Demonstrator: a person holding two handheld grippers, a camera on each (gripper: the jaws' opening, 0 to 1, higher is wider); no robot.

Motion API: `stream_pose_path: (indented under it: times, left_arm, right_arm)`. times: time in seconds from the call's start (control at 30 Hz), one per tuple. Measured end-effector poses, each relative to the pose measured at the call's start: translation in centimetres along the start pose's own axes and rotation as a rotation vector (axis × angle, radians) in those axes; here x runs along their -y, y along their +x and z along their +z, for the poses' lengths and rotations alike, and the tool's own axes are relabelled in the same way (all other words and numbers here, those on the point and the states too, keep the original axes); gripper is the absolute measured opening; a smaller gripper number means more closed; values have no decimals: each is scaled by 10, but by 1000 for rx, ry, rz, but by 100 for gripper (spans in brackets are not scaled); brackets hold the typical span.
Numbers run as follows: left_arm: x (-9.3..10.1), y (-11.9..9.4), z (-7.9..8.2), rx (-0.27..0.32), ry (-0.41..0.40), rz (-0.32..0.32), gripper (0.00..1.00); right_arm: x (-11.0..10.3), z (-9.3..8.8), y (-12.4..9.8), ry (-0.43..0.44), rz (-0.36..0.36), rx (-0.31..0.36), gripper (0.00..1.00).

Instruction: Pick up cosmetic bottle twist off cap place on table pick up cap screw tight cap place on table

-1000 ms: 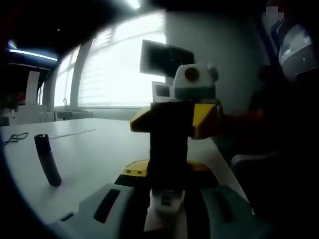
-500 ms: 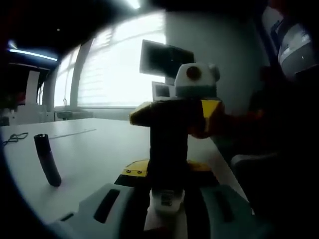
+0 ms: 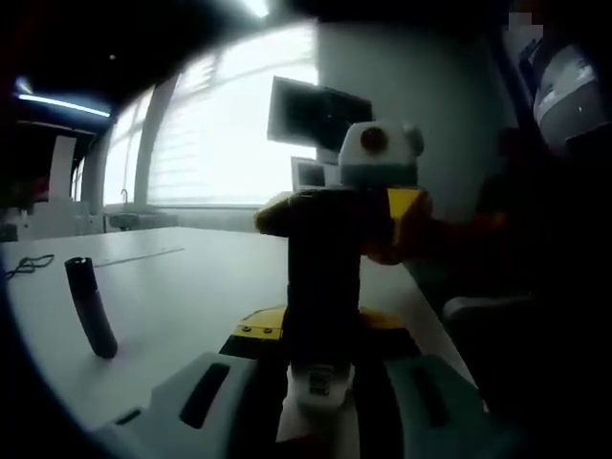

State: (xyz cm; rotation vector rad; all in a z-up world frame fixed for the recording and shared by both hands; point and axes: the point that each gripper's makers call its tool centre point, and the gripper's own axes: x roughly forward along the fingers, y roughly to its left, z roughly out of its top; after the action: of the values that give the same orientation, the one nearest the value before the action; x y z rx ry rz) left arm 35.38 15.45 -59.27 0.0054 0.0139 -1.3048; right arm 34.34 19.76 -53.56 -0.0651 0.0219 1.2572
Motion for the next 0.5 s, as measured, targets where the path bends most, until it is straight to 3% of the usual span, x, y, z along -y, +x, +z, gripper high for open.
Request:
stream_pose_path:
  times: [0.5]
  left_arm:
    - [0,-1,0,-2,10,-1,19]
  right_arm:
    - [3,3,-13,16,-34,41,22]
